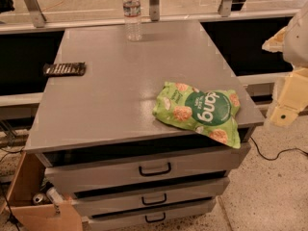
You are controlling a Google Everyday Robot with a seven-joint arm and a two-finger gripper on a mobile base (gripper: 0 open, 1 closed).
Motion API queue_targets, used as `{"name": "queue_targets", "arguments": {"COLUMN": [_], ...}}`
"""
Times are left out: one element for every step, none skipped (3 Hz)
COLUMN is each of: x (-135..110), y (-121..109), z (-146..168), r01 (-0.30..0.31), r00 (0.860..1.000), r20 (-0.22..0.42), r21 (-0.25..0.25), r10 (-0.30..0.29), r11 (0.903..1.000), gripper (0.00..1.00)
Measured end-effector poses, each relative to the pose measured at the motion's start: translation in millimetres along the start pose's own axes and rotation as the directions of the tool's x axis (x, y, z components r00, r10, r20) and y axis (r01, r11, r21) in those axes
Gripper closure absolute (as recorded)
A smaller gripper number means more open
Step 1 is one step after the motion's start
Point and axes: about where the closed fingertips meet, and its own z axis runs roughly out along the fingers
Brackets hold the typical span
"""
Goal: Move water bottle near green rice chip bag
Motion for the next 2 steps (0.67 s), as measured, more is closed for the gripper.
{"name": "queue_targets", "arguments": {"x": [-4,-19], "y": [-5,-40], "z": [1,19], "r01": [0.006,0.013], "r00": [1.0,0.997], "r20": [0.017,0.08], "r21": [0.01,0.035], "r10": [-0.006,-0.015], "r11": [0.9999,0.9993], "gripper": [0.0,0.0]}}
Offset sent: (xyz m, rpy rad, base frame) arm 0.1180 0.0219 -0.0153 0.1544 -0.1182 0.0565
